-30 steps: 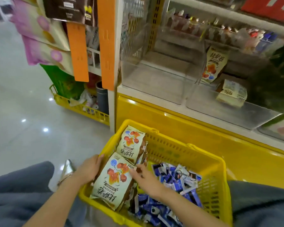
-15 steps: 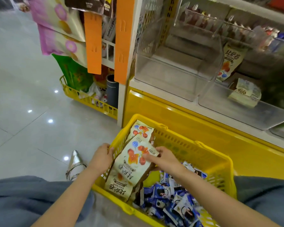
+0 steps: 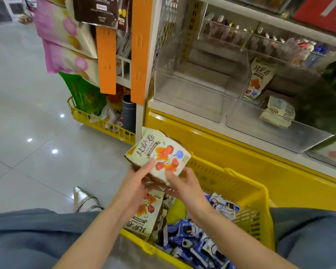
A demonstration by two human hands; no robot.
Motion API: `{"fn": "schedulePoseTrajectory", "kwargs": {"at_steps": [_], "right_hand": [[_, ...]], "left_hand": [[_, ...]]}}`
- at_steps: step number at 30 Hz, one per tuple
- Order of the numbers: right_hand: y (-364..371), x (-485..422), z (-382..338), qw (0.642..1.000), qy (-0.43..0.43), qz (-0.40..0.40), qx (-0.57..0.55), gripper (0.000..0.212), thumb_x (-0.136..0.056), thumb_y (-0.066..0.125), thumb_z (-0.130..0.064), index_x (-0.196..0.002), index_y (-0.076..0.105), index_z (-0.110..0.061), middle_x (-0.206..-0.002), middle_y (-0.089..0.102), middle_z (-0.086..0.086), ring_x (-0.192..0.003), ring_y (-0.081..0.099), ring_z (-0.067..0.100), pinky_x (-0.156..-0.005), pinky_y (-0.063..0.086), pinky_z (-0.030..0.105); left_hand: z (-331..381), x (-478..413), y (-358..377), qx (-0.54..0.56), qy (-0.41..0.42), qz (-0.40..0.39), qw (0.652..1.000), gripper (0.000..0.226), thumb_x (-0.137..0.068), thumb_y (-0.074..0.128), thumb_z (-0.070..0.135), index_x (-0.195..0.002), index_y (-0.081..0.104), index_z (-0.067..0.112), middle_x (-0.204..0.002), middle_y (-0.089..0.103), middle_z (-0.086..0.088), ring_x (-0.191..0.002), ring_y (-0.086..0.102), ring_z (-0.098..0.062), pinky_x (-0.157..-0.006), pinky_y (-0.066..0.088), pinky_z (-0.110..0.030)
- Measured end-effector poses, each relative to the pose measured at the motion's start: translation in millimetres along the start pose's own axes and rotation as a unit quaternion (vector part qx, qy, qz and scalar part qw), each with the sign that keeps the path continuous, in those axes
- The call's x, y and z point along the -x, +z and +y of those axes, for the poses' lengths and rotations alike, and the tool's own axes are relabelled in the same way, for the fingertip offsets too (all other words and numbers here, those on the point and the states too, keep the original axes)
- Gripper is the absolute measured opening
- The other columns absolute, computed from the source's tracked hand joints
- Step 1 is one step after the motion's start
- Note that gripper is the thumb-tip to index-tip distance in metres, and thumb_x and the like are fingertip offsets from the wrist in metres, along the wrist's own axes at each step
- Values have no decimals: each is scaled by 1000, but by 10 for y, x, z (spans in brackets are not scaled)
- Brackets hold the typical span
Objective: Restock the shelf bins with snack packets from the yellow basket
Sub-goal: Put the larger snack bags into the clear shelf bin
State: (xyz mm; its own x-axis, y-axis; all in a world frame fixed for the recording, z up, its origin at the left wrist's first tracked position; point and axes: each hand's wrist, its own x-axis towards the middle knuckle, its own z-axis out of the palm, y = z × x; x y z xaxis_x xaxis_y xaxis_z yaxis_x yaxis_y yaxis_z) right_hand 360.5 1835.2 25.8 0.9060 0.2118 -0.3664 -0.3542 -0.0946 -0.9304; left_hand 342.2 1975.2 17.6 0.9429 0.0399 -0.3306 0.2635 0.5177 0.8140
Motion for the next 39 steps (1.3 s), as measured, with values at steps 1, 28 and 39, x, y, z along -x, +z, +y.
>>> {"fn": "schedulePoseTrajectory", "kwargs": {"at_steps": [1, 28, 39], "right_hand": [[48, 17, 39, 1000, -11, -13, 16, 34, -87, 64, -27, -115, 46, -25, -105, 68, -2, -88, 69, 8, -67, 54, 17], [65, -1294, 765, 966, 198, 109, 129, 53, -76, 75, -39, -113, 57, -6, -115, 64, 12, -107, 60, 28, -88, 50, 37], [-381, -1331, 191, 969, 28, 27, 244, 78, -68, 78, -43, -133, 39, -25, -117, 60, 3, -88, 68, 22, -73, 59, 37]], "left_hand": [[38, -4, -33, 18, 8, 10, 1000, 59, -72, 67, 34, -127, 49, 23, -114, 68, -4, -103, 65, -24, -91, 50, -46], [119, -369, -609, 70, 45, 187, 979, 60, -62, 73, 30, -119, 55, 21, -99, 73, 0, -88, 70, -16, -62, 57, -26], [104, -302, -522, 57, 35, 183, 981, 55, -65, 73, 29, -117, 58, 21, -99, 73, -3, -86, 71, -17, -58, 56, -26]]}}
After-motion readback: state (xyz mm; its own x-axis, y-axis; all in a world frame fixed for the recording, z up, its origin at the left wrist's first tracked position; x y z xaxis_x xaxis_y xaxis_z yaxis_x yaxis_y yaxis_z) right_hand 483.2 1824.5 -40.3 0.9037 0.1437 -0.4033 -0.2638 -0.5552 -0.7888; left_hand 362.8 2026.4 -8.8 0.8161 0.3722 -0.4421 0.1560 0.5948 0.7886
